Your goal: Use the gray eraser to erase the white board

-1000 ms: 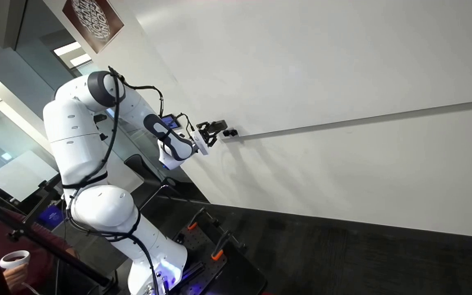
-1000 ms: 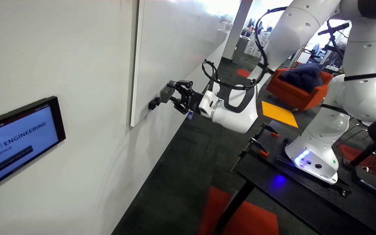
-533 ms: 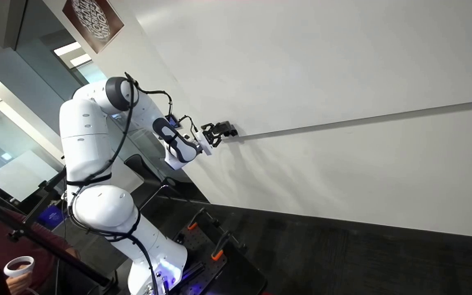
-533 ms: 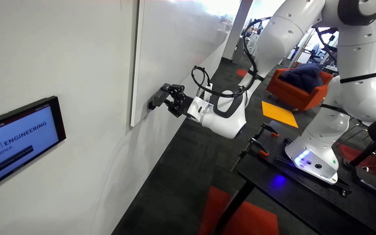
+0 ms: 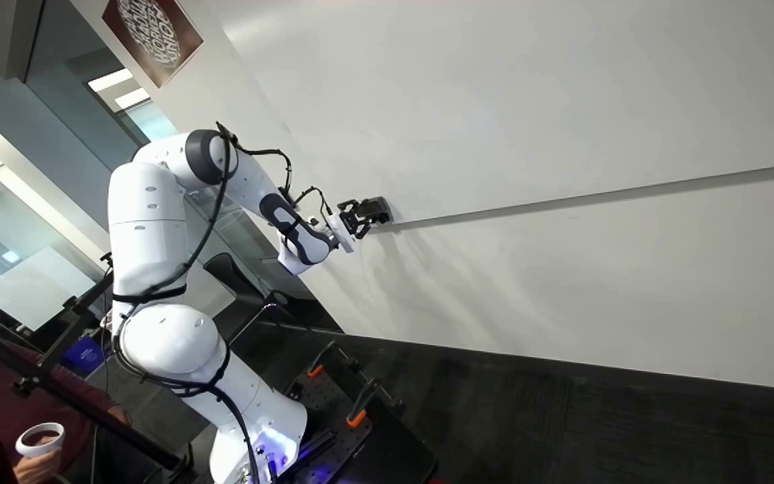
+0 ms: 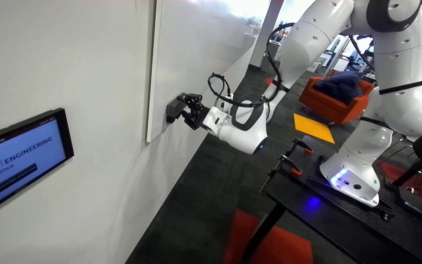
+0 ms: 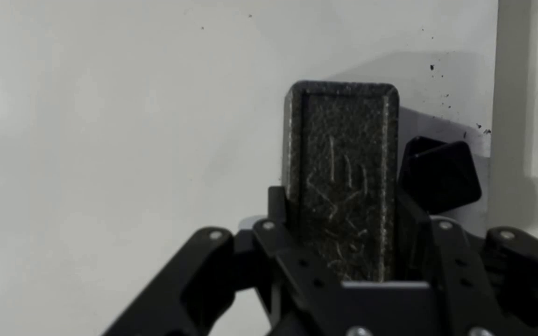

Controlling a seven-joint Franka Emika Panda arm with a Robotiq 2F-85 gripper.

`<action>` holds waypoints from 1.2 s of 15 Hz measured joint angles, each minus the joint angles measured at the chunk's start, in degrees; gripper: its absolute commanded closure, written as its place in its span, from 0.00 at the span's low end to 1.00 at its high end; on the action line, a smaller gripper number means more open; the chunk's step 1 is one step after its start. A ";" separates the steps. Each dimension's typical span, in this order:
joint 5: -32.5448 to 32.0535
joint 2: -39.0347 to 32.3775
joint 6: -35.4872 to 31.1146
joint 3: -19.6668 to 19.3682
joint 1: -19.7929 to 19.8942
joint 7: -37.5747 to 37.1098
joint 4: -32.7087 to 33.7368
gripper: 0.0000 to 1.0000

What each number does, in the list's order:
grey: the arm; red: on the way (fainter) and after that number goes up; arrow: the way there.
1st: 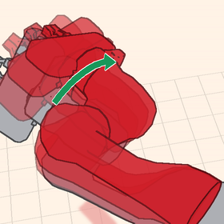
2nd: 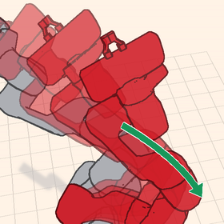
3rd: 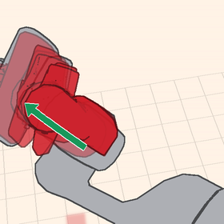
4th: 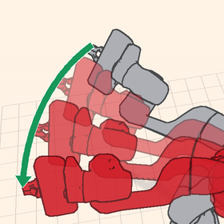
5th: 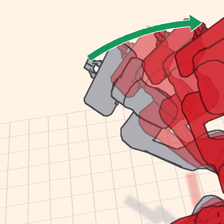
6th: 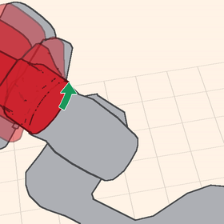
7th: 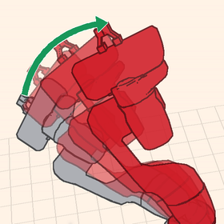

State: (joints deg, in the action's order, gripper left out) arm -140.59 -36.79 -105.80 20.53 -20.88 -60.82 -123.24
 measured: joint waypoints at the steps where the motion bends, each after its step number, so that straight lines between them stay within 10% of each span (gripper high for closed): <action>1: 0.00 -0.44 0.00 0.00 0.09 0.00 0.48 0.69; 5: 0.00 -1.72 0.15 0.01 0.15 -0.09 1.55 0.69; 6: 0.00 -1.74 0.18 0.01 0.15 -0.09 1.56 0.19; 10: 0.00 -1.90 0.21 0.01 0.15 -0.09 2.23 0.00; 18: 0.29 -1.91 0.60 0.28 0.01 -0.04 3.38 0.00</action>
State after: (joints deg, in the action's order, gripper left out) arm -140.30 -38.70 -105.19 20.81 -20.88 -60.86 -119.86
